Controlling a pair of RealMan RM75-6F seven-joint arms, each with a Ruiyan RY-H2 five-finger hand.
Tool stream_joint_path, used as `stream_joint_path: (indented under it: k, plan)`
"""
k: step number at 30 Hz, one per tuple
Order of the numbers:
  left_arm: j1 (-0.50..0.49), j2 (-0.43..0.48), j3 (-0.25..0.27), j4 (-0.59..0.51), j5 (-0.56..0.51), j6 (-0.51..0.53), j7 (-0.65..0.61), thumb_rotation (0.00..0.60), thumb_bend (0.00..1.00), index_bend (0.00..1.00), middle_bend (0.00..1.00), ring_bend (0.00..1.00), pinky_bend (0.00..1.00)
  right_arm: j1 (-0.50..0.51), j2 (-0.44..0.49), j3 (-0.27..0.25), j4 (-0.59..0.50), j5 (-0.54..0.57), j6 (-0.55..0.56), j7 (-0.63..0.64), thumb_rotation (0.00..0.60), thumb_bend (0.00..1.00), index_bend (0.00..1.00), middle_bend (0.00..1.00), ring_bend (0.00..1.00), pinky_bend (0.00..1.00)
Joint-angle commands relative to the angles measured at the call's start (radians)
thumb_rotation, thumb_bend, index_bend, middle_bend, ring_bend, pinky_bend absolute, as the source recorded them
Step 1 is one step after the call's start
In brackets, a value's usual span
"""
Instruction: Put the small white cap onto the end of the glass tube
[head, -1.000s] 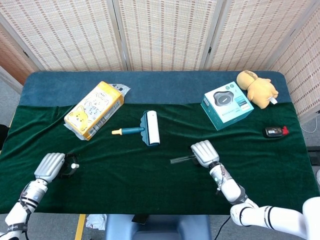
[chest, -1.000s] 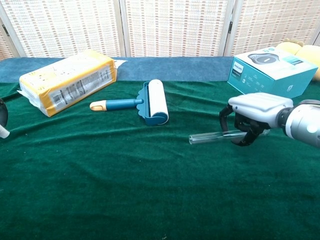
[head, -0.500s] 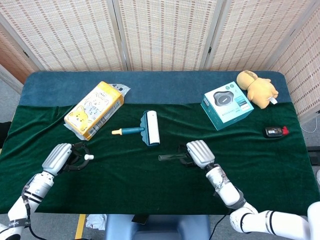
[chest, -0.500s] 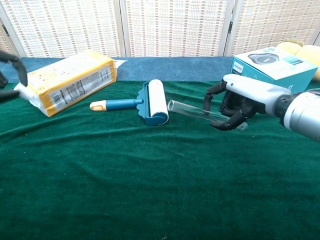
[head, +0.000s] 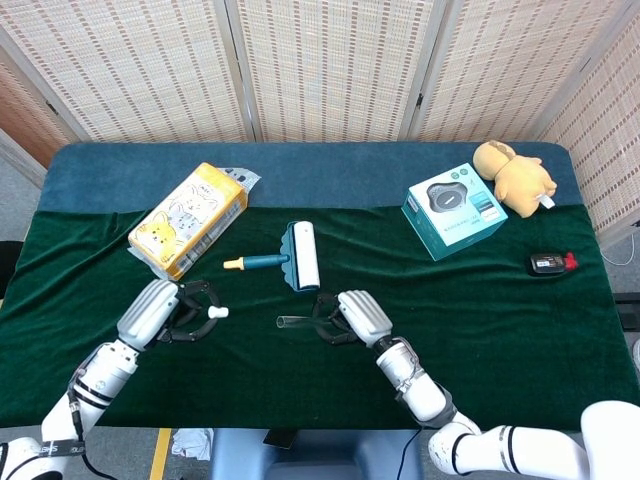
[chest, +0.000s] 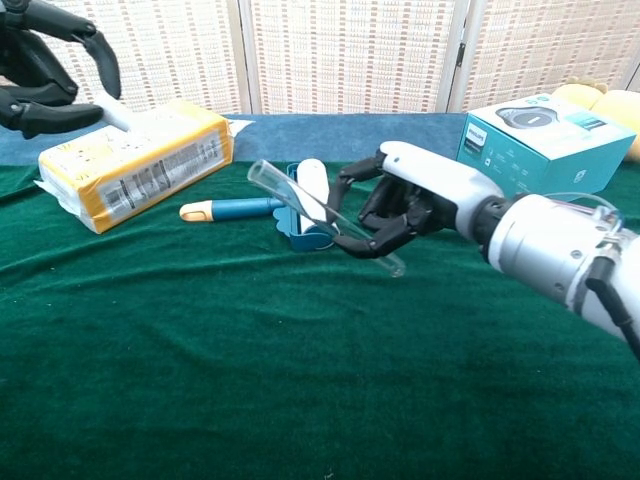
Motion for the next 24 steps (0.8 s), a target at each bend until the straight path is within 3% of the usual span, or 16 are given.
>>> stream_joint_path:
  k: [1, 24]
  plan:
    - [-0.012, -0.015, 0.005, -0.016, 0.012, -0.002, 0.045, 0.600, 0.43, 0.60, 1.00, 0.88, 0.74, 0.010, -0.023, 0.008, 0.005, 0.004, 0.001, -0.001, 0.600, 0.63, 0.86, 0.99, 1.00, 1.00]
    - [-0.052, -0.066, 0.013, -0.060, 0.007, 0.003, 0.189, 0.600, 0.43, 0.61, 1.00, 0.88, 0.74, 0.047, -0.090, 0.039, -0.001, 0.022, 0.007, -0.010, 0.600, 0.63, 0.87, 0.99, 1.00, 1.00]
